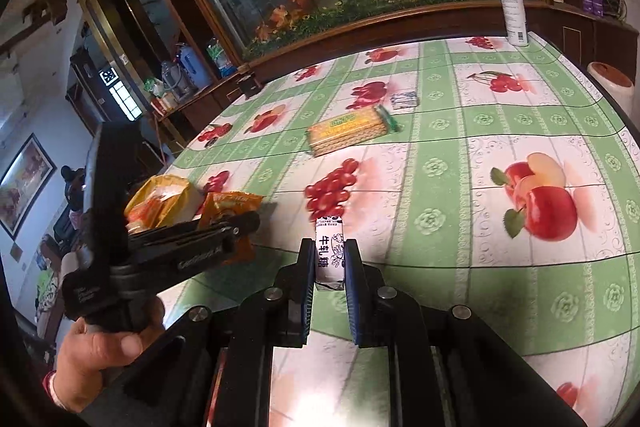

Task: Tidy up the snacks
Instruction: 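Carry both packs over the yellow tray and open both grippers to drop them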

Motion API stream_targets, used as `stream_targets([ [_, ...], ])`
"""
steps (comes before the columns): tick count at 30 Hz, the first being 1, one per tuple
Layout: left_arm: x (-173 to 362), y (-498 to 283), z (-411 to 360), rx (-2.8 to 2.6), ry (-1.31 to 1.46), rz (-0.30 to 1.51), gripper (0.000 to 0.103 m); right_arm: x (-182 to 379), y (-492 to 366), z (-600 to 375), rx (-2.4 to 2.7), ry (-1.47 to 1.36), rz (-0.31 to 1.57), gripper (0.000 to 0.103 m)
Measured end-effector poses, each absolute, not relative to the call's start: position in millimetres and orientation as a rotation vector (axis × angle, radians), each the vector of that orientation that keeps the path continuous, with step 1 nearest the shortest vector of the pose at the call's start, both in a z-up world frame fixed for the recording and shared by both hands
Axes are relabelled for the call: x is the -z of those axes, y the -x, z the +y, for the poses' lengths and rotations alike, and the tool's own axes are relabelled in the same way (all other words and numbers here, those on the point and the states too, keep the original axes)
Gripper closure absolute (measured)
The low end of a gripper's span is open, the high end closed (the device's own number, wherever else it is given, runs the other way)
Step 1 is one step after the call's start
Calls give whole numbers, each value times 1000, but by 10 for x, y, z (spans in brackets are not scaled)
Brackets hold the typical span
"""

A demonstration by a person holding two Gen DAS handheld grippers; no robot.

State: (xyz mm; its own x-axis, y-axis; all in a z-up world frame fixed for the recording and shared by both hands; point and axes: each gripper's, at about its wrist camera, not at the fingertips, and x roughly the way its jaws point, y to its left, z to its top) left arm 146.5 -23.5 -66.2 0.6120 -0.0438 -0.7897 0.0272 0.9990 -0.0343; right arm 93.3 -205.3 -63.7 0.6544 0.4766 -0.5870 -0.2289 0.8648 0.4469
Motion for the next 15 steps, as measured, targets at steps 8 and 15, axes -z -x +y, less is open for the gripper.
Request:
stream_targets([
  [8, 388, -939, 284, -36, 36, 837, 65, 458, -741, -1582, -509, -312, 733, 89],
  [15, 369, -644, 822, -111, 78, 833, 65, 323, -623, -1088, -595, -248, 727, 89],
])
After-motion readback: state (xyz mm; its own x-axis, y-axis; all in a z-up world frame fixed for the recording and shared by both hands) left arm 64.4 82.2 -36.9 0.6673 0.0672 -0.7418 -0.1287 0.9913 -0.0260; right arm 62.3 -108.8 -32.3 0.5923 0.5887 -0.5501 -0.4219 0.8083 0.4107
